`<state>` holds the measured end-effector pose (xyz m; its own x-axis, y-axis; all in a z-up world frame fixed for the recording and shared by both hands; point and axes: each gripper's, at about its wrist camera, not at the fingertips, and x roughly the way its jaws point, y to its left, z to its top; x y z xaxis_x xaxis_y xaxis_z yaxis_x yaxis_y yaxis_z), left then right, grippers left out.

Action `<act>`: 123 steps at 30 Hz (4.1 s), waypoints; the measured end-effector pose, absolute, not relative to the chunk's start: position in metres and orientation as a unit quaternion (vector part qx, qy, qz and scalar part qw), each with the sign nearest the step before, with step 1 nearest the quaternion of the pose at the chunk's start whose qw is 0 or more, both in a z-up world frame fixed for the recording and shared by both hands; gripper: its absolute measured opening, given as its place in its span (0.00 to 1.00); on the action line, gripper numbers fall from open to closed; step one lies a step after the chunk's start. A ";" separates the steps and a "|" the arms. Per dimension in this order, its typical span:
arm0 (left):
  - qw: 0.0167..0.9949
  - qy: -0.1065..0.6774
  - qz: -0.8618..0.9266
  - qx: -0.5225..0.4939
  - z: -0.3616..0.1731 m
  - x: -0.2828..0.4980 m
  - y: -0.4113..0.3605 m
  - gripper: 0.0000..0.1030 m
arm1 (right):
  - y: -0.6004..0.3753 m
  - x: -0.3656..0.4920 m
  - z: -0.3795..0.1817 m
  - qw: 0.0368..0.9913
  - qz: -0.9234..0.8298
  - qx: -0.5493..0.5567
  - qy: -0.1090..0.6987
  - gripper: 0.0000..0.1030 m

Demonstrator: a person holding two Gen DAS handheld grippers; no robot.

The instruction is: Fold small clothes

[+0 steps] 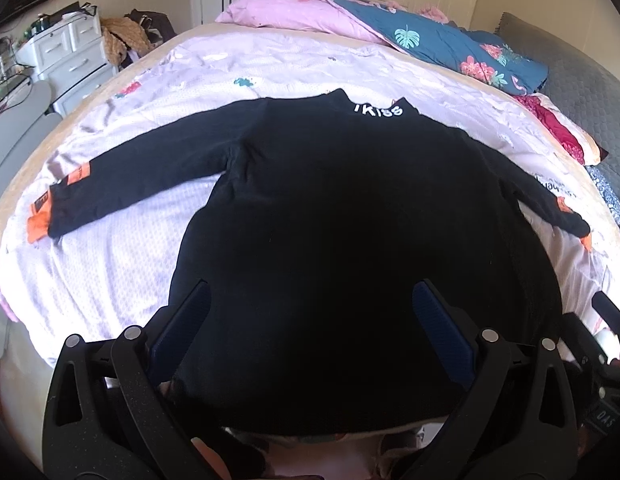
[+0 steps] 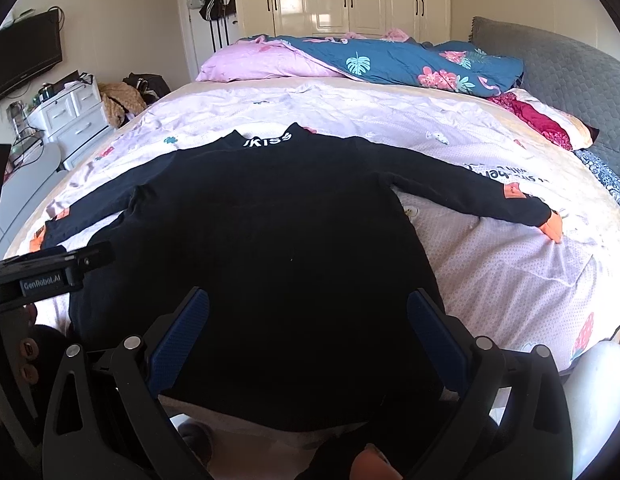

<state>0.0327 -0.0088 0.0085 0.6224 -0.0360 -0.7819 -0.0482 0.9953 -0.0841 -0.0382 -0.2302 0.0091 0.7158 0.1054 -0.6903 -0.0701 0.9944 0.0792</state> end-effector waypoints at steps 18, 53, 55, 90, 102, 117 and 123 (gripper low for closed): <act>0.898 0.437 -0.003 -0.053 0.024 0.087 -0.027 0.92 | -0.248 0.025 0.036 0.919 0.012 0.068 0.387 0.96; 0.897 0.438 -0.037 -0.052 0.035 0.231 -0.084 0.92 | -0.355 0.168 0.059 0.898 -0.159 0.235 0.335 0.96; 0.895 0.442 -0.041 -0.045 0.027 0.234 -0.092 0.92 | -0.366 0.167 0.051 0.894 -0.167 0.247 0.335 0.96; 0.868 0.471 -0.155 0.013 -0.041 0.221 -0.165 0.92 | -0.545 0.146 -0.079 0.749 -0.328 0.462 0.345 0.89; 0.887 0.450 -0.088 -0.056 -0.005 0.248 -0.095 0.92 | -0.564 0.123 -0.060 0.773 -0.250 0.536 0.230 0.14; 0.891 0.419 -0.082 -0.152 0.037 0.238 -0.021 0.92 | -0.456 0.144 0.045 0.895 -0.096 0.374 0.222 0.14; 0.895 0.409 -0.073 -0.164 0.044 0.232 -0.004 0.92 | -0.413 0.157 0.053 0.912 -0.054 0.334 0.234 0.14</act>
